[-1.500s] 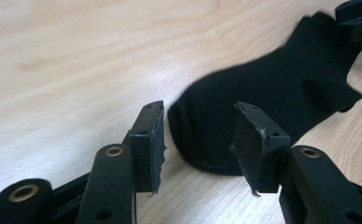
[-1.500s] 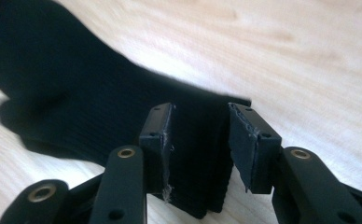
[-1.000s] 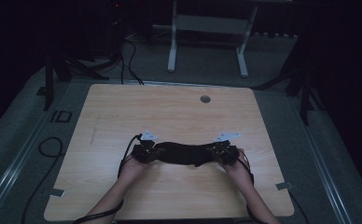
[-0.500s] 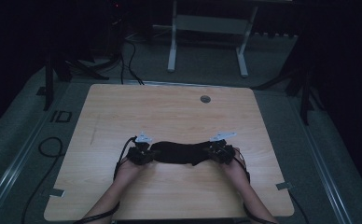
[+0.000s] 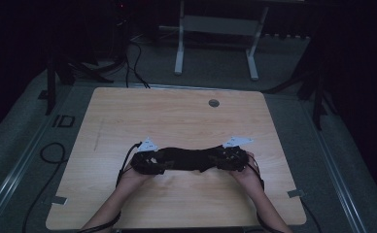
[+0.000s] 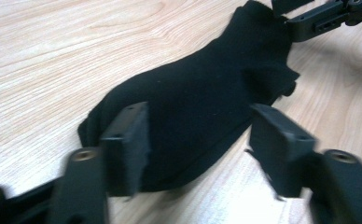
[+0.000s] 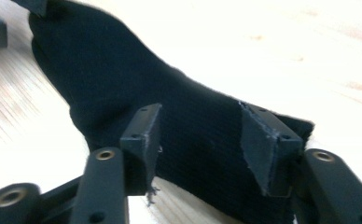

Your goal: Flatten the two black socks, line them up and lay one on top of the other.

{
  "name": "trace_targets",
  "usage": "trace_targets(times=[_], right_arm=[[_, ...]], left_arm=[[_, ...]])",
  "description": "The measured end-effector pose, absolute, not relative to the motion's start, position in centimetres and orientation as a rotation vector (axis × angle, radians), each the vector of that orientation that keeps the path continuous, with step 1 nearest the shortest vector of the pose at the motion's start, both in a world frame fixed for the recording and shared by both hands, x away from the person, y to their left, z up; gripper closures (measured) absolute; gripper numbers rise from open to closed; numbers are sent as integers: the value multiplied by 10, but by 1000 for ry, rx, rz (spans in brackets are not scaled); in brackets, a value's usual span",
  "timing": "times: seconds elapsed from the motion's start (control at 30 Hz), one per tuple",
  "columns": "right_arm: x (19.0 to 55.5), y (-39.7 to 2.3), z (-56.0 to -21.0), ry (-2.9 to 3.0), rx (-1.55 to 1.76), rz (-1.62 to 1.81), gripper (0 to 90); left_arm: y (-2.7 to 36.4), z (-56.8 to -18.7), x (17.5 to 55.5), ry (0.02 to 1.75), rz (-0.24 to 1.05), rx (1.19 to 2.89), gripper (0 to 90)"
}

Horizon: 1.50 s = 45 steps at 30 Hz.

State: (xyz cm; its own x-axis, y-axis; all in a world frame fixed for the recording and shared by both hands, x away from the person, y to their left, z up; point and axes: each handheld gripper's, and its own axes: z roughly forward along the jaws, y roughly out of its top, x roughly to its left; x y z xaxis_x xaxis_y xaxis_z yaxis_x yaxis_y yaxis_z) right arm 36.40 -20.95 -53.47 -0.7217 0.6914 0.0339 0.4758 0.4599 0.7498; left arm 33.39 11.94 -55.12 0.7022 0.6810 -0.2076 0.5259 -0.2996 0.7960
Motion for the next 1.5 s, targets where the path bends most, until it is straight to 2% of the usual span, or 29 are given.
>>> trace_targets(times=[0.07,0.13,0.17,0.2,0.23,0.3,0.37,0.77,1.5], right_arm=[[363,-212,-535,2428,1008,1107,402],[361,-214,-535,2417,1004,1137,303],[361,-214,-535,2417,1004,1137,303],[361,-215,-535,2427,998,1127,253],[359,-218,-535,2449,974,1149,168],[358,-220,-536,2459,979,1162,120],[356,-222,-538,2434,956,1150,112],[350,-251,-539,2377,1005,1099,112],[329,-317,-548,2280,1119,1112,112]], left_arm=[[119,-551,332,947,233,1973,278],[120,-553,330,946,248,1982,234],[120,-553,330,946,248,1982,206],[121,-554,328,950,257,1977,206],[122,-555,327,947,266,1978,148],[123,-556,324,948,304,1972,113],[123,-555,321,945,318,1976,88],[140,-551,306,925,337,1938,85],[209,-559,280,1044,437,1841,85]])
